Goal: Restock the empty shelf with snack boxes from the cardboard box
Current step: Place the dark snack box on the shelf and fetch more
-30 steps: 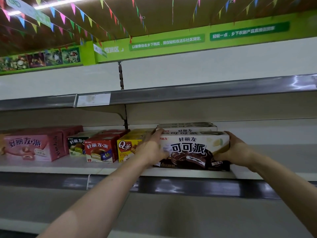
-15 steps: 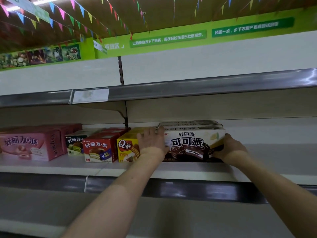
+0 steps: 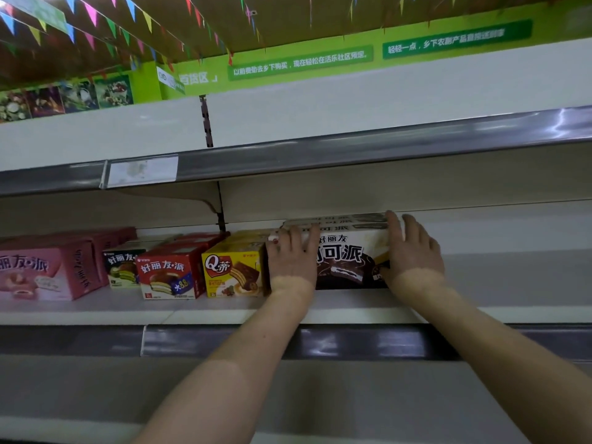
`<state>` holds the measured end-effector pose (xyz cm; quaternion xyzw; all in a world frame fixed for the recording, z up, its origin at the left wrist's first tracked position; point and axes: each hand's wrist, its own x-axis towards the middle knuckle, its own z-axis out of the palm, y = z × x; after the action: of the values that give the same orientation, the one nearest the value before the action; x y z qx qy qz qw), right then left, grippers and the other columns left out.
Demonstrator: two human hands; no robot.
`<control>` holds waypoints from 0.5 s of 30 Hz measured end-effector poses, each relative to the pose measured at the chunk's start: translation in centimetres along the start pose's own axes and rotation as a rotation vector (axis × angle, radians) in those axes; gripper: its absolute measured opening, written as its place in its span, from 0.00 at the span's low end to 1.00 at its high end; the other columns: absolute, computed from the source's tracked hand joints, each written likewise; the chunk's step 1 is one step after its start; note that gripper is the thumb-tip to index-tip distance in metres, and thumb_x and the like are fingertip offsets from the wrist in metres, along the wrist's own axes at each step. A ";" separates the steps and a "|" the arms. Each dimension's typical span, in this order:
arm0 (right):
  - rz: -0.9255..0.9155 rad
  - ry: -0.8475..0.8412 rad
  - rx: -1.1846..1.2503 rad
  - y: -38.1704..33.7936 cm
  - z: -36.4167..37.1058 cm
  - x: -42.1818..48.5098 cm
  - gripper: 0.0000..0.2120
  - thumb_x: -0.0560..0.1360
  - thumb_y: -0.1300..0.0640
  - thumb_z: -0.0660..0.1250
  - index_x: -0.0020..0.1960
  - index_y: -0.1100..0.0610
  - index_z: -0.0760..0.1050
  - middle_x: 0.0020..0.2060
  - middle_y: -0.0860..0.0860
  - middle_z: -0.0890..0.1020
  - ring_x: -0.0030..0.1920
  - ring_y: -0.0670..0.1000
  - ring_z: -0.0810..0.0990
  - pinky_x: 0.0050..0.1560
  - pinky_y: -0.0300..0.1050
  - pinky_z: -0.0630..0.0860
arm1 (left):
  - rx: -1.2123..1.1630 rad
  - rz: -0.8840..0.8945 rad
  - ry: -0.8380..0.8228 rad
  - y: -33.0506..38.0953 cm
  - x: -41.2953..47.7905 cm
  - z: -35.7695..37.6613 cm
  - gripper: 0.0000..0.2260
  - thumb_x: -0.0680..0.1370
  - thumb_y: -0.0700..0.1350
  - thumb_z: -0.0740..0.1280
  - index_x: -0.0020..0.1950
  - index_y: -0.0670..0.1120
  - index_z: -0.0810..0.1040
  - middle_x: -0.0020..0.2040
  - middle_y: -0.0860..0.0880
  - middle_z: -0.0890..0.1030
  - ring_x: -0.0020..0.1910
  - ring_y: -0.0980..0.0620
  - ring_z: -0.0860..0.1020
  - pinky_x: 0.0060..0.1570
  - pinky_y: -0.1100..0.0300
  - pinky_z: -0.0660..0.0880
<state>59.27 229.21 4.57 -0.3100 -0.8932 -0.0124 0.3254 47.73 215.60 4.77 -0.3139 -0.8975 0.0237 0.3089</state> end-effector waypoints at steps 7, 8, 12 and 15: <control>-0.328 0.050 -0.091 -2.7 0.9 -1.2 0.29 0.54 0.66 0.80 0.56 0.61 0.80 0.61 0.66 0.76 0.62 0.68 0.75 0.53 0.62 0.76 | -0.005 -0.031 0.005 0.4 0.1 0.2 0.33 0.80 0.41 0.58 0.79 0.49 0.41 0.76 0.36 0.53 0.75 0.36 0.53 0.70 0.42 0.58; -0.323 0.036 -0.090 -3.1 0.6 -1.4 0.29 0.61 0.64 0.78 0.62 0.61 0.77 0.66 0.65 0.71 0.68 0.67 0.69 0.60 0.61 0.72 | -0.004 -0.033 -0.001 0.4 0.1 0.2 0.33 0.80 0.41 0.58 0.79 0.49 0.41 0.76 0.36 0.53 0.75 0.36 0.53 0.70 0.42 0.58; -0.311 -0.086 -0.098 -3.1 0.2 -1.6 0.31 0.78 0.60 0.62 0.77 0.56 0.54 0.77 0.58 0.46 0.77 0.59 0.42 0.73 0.55 0.56 | 0.010 -0.032 -0.021 0.4 0.0 0.0 0.36 0.79 0.41 0.61 0.79 0.50 0.40 0.76 0.37 0.52 0.75 0.37 0.52 0.71 0.42 0.56; -0.291 -0.156 -0.107 -3.8 -0.6 -1.9 0.32 0.78 0.60 0.62 0.78 0.58 0.51 0.77 0.60 0.43 0.77 0.60 0.40 0.73 0.55 0.55 | -0.047 -0.023 -0.091 -0.1 0.1 -1.0 0.40 0.78 0.43 0.65 0.79 0.52 0.40 0.77 0.39 0.51 0.76 0.38 0.50 0.72 0.43 0.55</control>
<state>58.63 224.96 4.57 -0.1942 -0.9493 -0.0827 0.2328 48.20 215.41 5.61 -0.3092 -0.9146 0.0132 0.2603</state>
